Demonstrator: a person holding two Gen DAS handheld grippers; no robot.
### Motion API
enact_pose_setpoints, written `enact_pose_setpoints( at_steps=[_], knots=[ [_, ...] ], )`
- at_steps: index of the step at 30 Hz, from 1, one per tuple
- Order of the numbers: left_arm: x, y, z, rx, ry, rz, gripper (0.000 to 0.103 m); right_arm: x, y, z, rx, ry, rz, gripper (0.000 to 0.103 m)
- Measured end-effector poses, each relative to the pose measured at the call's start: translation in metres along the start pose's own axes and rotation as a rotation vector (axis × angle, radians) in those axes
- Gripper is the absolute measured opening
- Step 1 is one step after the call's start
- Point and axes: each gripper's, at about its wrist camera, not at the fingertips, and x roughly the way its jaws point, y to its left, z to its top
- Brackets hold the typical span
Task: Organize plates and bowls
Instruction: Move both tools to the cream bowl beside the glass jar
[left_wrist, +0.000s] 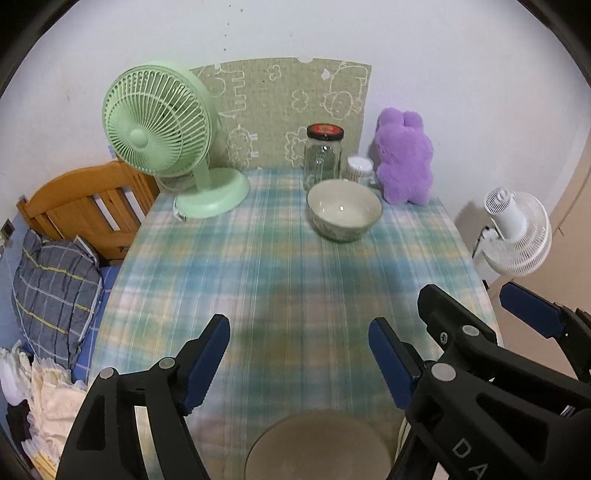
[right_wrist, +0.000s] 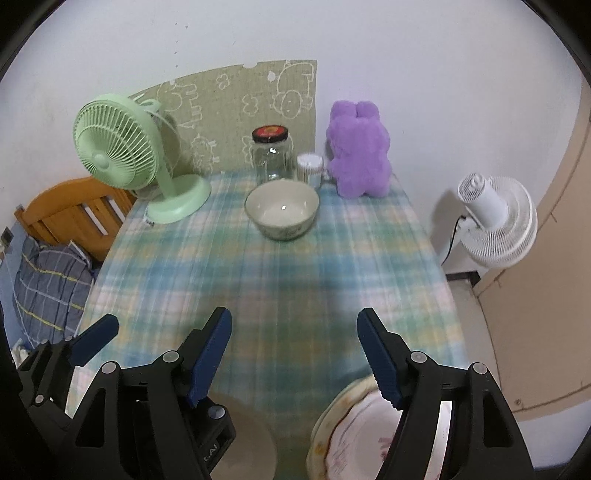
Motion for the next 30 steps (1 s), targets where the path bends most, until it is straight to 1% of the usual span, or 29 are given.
enact_pose_setpoints(
  at_steps=[8, 13, 17, 22, 24, 27, 30],
  knots=[
    [0.03, -0.02, 0.043, -0.026, -0.02, 0.044, 0.079, 0.03, -0.024, 0.047, -0.022, -0.014, 0.024, 0.074],
    [0.05, -0.033, 0.066, -0.041, -0.026, 0.066, 0.079, 0.053, -0.039, 0.075, -0.031, -0.023, 0.06, 0.074],
    [0.069, -0.039, 0.079, -0.06, -0.013, 0.083, 0.079, 0.07, -0.048, 0.09, -0.029, -0.029, 0.079, 0.074],
    [0.088, -0.045, 0.095, -0.064, -0.027, 0.117, 0.078, 0.097, -0.054, 0.111, -0.047, -0.032, 0.105, 0.074],
    [0.096, -0.045, 0.1, -0.067, -0.034, 0.115, 0.078, 0.108, -0.055, 0.119, -0.057, -0.036, 0.112, 0.074],
    [0.11, -0.044, 0.109, -0.072, -0.047, 0.095, 0.075, 0.12, -0.056, 0.126, -0.062, -0.063, 0.117, 0.074],
    [0.124, -0.043, 0.116, -0.069, -0.045, 0.109, 0.074, 0.134, -0.056, 0.134, -0.075, -0.078, 0.126, 0.074]
  ],
)
